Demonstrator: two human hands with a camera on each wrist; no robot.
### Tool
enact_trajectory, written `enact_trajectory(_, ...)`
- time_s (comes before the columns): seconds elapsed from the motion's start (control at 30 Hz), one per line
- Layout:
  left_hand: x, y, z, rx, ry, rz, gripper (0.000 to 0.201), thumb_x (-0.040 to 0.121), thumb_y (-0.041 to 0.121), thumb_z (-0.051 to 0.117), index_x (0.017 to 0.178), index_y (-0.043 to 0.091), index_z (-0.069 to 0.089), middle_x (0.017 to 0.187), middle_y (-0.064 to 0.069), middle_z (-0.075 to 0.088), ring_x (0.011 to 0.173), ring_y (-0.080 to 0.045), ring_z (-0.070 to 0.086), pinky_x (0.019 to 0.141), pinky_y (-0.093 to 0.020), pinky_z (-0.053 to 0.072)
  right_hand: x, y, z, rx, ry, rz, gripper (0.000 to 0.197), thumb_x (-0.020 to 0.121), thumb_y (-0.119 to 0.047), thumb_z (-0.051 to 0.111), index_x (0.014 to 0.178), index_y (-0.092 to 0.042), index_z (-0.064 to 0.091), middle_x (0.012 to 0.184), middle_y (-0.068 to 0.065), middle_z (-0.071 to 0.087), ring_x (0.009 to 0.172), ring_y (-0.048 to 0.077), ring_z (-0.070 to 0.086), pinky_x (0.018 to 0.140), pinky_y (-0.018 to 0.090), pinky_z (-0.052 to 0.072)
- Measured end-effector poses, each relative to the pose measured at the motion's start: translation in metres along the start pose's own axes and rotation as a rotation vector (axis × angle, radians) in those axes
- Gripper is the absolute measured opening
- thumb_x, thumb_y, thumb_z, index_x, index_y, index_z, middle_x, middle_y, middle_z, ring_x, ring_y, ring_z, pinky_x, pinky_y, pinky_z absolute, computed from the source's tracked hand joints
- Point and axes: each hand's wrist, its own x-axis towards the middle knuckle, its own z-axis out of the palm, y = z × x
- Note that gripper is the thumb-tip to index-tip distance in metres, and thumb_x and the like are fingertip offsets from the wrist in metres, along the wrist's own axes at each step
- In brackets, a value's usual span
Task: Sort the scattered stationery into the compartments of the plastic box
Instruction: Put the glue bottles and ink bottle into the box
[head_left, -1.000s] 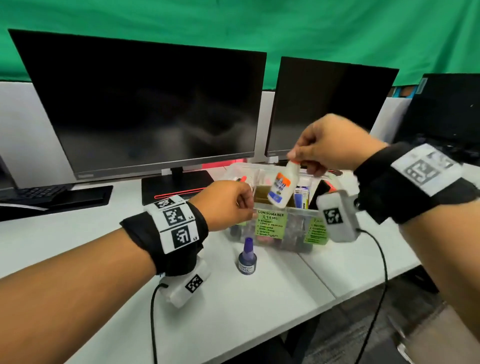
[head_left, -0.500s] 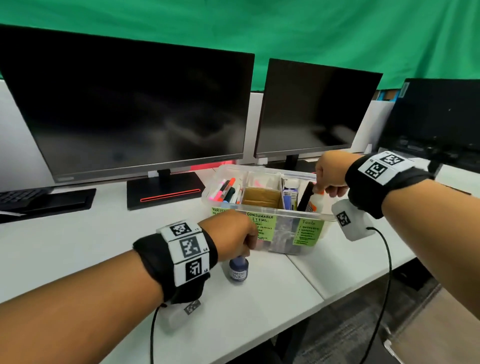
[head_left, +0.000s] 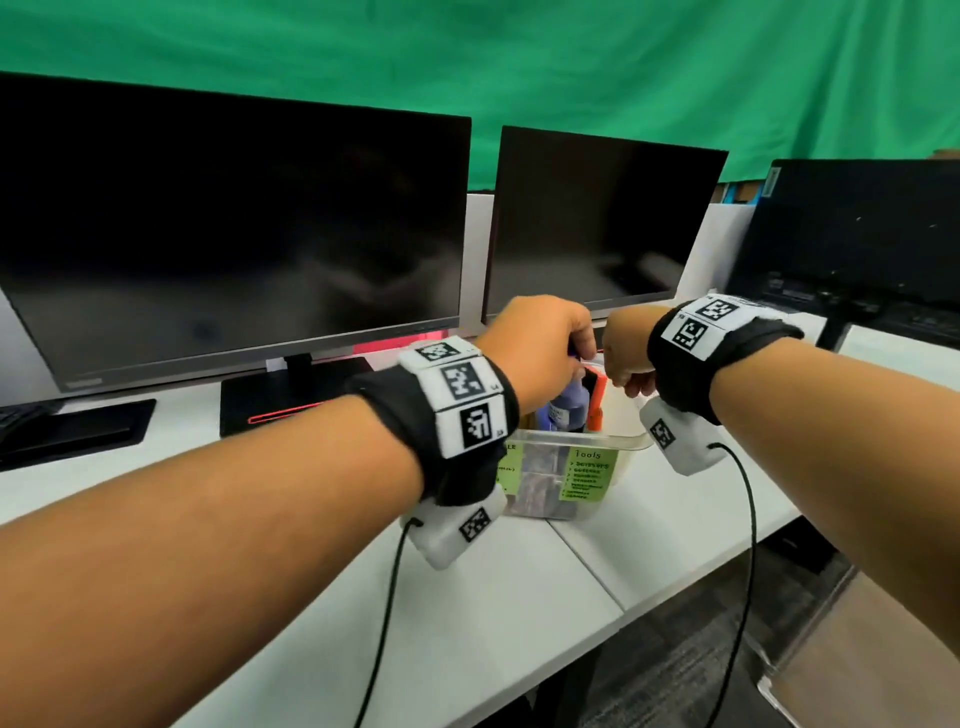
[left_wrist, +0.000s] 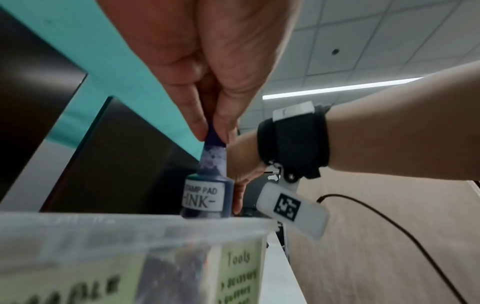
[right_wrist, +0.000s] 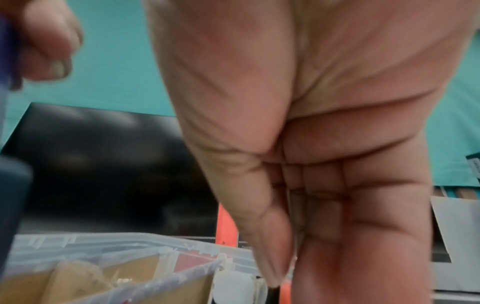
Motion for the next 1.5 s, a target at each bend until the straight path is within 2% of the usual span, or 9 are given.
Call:
enact_trajectory(0.17, 0.017, 0.002, 0.037, -0.057, -0.07, -0.082, 0.025, 0.079, 0.008, 0.072, 0.103, 0.014, 0.071, 0.109, -0.005, 0.068, 0.101, -0.021, 0.064, 0.091, -0.032, 0.052, -0.009, 0.011, 0.003, -0.086, -0.016, -0.023, 0.025, 0.088, -0.01, 0.062, 0.111, -0.002, 0.068, 0.099, 0.007, 0.072, 0.059, 0.012, 0.057, 0.058, 0.019, 0.045)
enact_trajectory(0.27, 0.021, -0.002, 0.055, -0.016, -0.131, -0.097, 0.024, 0.079, 0.012, 0.073, 0.103, 0.011, 0.074, 0.108, -0.007, 0.07, 0.1, -0.022, 0.065, 0.088, -0.027, 0.051, -0.006, 0.017, 0.009, -0.061, -0.022, -0.035, 0.031, 0.087, -0.01, 0.064, 0.117, 0.0, 0.065, 0.074, 0.004, 0.067, 0.054, 0.01, 0.057, 0.065, 0.019, 0.05)
enact_trajectory(0.4, 0.021, -0.009, 0.071, -0.012, -0.197, -0.113, 0.021, 0.083, 0.017, 0.071, 0.104, 0.015, 0.075, 0.109, -0.002, 0.072, 0.103, -0.019, 0.064, 0.088, -0.023, 0.047, 0.002, 0.019, 0.014, 0.027, -0.013, -0.036, 0.021, 0.087, -0.008, 0.065, 0.104, 0.005, 0.067, 0.078, 0.01, 0.073, 0.073, 0.023, 0.073, 0.082, 0.037, 0.058)
enact_trajectory(0.57, 0.021, -0.011, 0.07, -0.085, -0.235, -0.119, 0.021, 0.086, 0.014, 0.068, 0.106, 0.014, 0.075, 0.112, 0.0, 0.071, 0.107, -0.017, 0.062, 0.09, -0.022, 0.046, 0.004, 0.015, 0.017, -0.109, 0.002, -0.069, 0.017, 0.092, -0.017, 0.059, 0.084, -0.004, 0.067, 0.08, 0.005, 0.073, 0.084, 0.02, 0.073, 0.088, 0.031, 0.056)
enact_trajectory(0.83, 0.025, -0.008, 0.071, -0.11, -0.192, -0.129, 0.022, 0.085, 0.012, 0.067, 0.104, 0.014, 0.076, 0.109, 0.0, 0.072, 0.104, -0.018, 0.064, 0.091, -0.025, 0.048, -0.012, 0.01, 0.015, -0.241, 0.037, -0.074, 0.037, 0.084, -0.025, 0.07, 0.057, -0.013, 0.048, 0.073, 0.003, 0.062, 0.082, 0.019, 0.069, 0.085, 0.027, 0.054)
enact_trajectory(1.1, 0.019, -0.009, 0.067, -0.226, -0.196, -0.1, 0.026, 0.089, 0.004, 0.059, 0.111, 0.012, 0.07, 0.115, -0.002, 0.069, 0.099, -0.016, 0.061, 0.08, -0.015, 0.041, -0.014, 0.007, 0.017, -0.263, 0.02, -0.037, 0.036, 0.084, -0.022, 0.07, 0.058, -0.012, 0.047, 0.082, 0.006, 0.065, 0.079, 0.019, 0.063, 0.056, 0.017, 0.042)
enact_trajectory(1.23, 0.001, -0.018, 0.048, -0.288, -0.06, -0.12, 0.023, 0.09, 0.003, 0.056, 0.101, 0.014, 0.072, 0.108, -0.001, 0.07, 0.091, -0.015, 0.063, 0.079, -0.02, 0.049, -0.019, 0.003, 0.016, -0.302, -0.036, -0.047, 0.018, 0.084, -0.021, 0.07, 0.079, -0.005, 0.063, 0.095, 0.01, 0.07, 0.097, 0.025, 0.069, 0.066, 0.026, 0.051)
enact_trajectory(1.4, -0.028, -0.052, -0.01, -0.131, -0.011, -0.103, 0.016, 0.09, 0.013, 0.059, 0.096, 0.021, 0.071, 0.078, 0.017, 0.06, 0.072, -0.004, 0.058, 0.064, -0.014, 0.046, -0.023, -0.017, -0.01, -0.264, -0.025, -0.082, 0.024, 0.074, -0.023, 0.078, 0.058, -0.012, 0.065, 0.066, 0.003, 0.061, 0.065, 0.022, 0.058, 0.054, 0.026, 0.042)
enact_trajectory(1.5, -0.052, -0.08, -0.045, 0.102, -0.047, -0.121, 0.017, 0.09, 0.015, 0.056, 0.096, 0.024, 0.07, 0.079, 0.015, 0.059, 0.064, -0.003, 0.055, 0.057, -0.014, 0.041, -0.046, -0.054, -0.023, -0.262, 0.111, -0.173, 0.024, 0.083, -0.03, 0.07, 0.082, -0.007, 0.064, 0.066, 0.003, 0.056, 0.068, 0.022, 0.057, 0.052, 0.026, 0.041)
